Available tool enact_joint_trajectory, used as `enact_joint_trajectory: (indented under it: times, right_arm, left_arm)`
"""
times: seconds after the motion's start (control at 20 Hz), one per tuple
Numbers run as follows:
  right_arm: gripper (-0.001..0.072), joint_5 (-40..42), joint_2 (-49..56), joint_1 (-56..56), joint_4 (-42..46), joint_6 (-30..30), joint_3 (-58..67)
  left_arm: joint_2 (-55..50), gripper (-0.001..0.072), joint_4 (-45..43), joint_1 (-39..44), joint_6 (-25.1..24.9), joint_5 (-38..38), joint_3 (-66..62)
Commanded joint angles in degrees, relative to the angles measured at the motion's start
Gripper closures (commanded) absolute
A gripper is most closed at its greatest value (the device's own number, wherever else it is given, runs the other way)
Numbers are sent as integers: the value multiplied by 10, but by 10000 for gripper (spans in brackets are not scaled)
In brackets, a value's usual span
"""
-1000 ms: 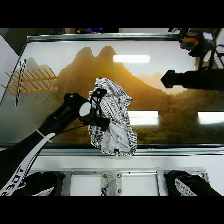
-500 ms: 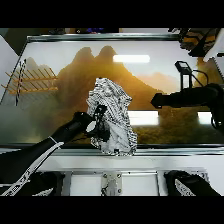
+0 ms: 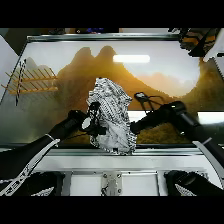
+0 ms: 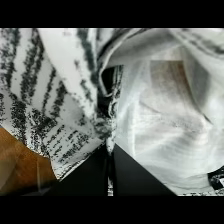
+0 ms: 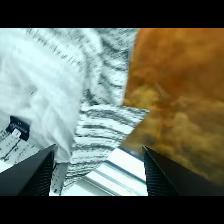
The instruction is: Fold the clothes and pants, and hang the long-sleeved shirts on hangers.
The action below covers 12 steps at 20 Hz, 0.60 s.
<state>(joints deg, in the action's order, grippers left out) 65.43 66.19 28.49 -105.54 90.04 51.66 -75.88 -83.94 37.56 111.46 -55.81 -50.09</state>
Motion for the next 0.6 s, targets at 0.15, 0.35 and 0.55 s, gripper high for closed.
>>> enact_joint_trajectory:
  times: [0.15,0.35,0.55]
  right_arm:
    - [134,-63,119,69,52,-76,-8]
    - [140,-86,137,69,56,-91,-8]
    - [515,-89,145,68,80,-105,-8]
  left_arm:
    - [1,694,-2,9,-1,-27,-18]
    - [1,694,-1,8,-2,-38,-18]
    - [4,694,-1,8,-2,-53,-18]
